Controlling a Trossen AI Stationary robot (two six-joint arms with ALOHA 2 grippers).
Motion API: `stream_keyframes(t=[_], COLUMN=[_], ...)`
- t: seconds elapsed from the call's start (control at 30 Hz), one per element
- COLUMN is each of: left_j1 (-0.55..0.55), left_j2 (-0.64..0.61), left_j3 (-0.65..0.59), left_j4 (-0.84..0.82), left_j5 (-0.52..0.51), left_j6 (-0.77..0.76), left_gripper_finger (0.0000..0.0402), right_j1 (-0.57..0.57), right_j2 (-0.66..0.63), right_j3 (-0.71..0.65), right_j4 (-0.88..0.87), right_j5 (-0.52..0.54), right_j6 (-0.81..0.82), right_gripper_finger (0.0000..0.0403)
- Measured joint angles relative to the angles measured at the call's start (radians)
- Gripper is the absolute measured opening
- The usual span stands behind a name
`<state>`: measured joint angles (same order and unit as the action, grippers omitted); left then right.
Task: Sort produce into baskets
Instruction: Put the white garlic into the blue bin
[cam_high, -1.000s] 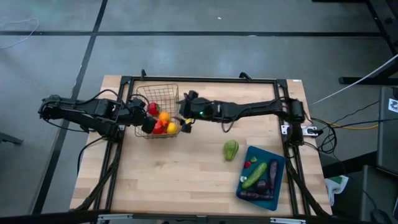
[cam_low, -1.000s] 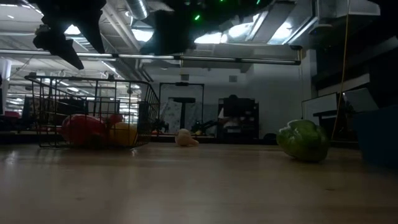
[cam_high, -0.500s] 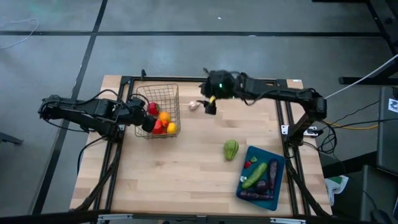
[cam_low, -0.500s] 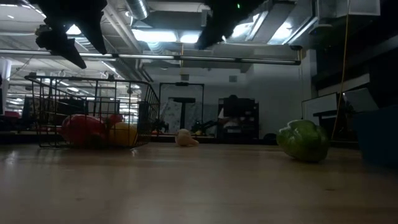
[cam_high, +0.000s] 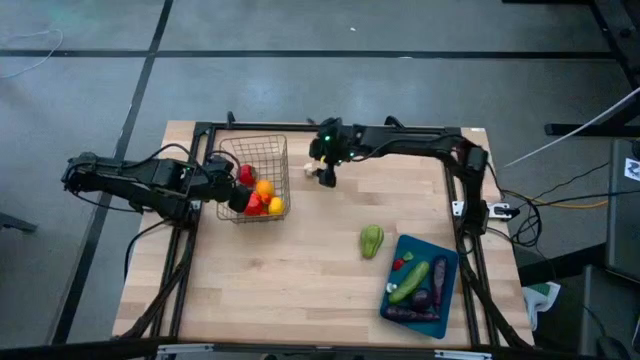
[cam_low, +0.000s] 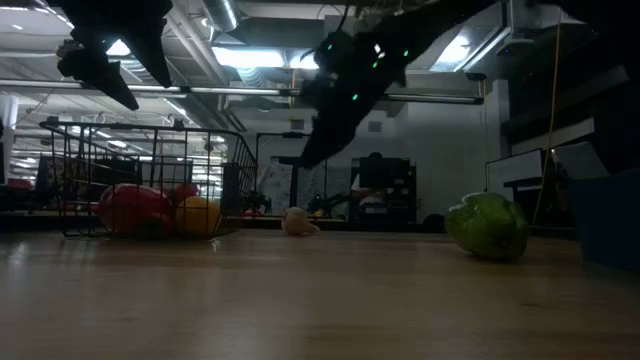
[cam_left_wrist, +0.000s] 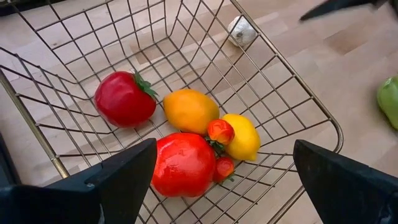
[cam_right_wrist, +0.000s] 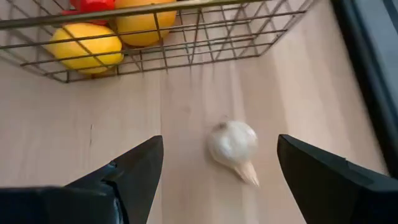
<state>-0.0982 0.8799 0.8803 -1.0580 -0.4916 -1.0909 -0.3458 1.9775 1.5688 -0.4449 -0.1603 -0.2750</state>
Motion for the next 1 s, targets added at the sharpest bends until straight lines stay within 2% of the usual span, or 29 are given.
stream_keyframes(t=[0.23, 0.37, 0.57, 1.0], left_j1=[0.0, 0.0, 0.0, 0.0], left_j2=[0.0, 0.0, 0.0, 0.0], left_j3=[0.0, 0.0, 0.0, 0.0], left_j4=[0.0, 0.0, 0.0, 0.0], left_j5=[-0.007, -0.009, -0.021, -0.03], left_j6=[-0.002, 0.001, 0.002, 0.006], left_gripper_finger=[0.037, 0.037, 0.037, 0.037], right_j1=[0.005, 0.004, 0.007, 0.006], right_j2=[0.1, 0.13, 0.154, 0.154], right_j3=[0.0, 0.0, 0.0, 0.019], right_j4=[0.109, 0.112, 0.137, 0.118], right_j5=[0.038, 0.114, 0.194, 0.149], right_j6=[0.115, 0.191, 0.221, 0.215], right_gripper_finger=[0.0312, 0.0312, 0.0312, 0.0312])
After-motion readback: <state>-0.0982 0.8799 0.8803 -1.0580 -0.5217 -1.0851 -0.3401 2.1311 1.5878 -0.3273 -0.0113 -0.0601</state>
